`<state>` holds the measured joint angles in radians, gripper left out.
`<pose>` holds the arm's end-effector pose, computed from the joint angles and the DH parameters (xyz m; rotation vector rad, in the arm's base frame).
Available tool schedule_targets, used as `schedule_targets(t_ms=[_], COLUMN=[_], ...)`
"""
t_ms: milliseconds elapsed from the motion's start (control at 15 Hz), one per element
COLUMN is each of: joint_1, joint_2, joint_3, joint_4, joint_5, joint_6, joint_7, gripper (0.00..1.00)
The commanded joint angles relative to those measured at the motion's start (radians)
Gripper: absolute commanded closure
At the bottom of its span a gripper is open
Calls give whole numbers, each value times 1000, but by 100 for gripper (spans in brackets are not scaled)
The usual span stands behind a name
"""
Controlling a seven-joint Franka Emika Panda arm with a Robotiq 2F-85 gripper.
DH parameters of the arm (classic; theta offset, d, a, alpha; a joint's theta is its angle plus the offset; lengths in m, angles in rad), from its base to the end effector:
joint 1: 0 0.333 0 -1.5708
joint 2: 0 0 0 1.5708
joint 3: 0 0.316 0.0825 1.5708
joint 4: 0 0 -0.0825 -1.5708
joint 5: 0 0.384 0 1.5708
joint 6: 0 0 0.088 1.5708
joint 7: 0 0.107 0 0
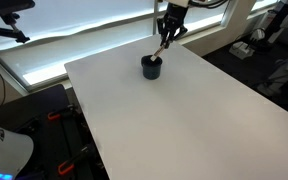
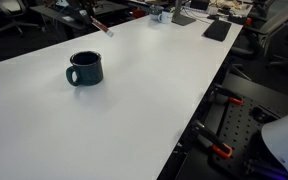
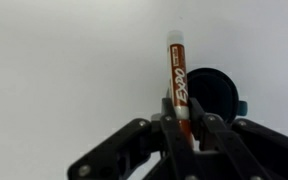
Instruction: Take the marker out of the cup
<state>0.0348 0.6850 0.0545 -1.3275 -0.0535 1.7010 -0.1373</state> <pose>0.6955 0.0495 0.3076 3.0746 0.3629 -0.4849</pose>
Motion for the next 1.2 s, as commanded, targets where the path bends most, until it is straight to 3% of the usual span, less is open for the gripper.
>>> schedule_targets(t_ms=[0,400,800,867,1000,1133], joint_1=[-8,-54,-61,-59,-54,-55], joint_2=[168,405,529,542,560,570], joint_3=[-46,-78,-83,-85,-86,-78], joint_4=[199,385,523,543,575,594], joint_5=[14,38,41,40,34,24], joint_6=[-102,-182,-225,-229,-237,-235], joint_7=[114,217,268,280,293,306], gripper=[95,95,95,56,48,33])
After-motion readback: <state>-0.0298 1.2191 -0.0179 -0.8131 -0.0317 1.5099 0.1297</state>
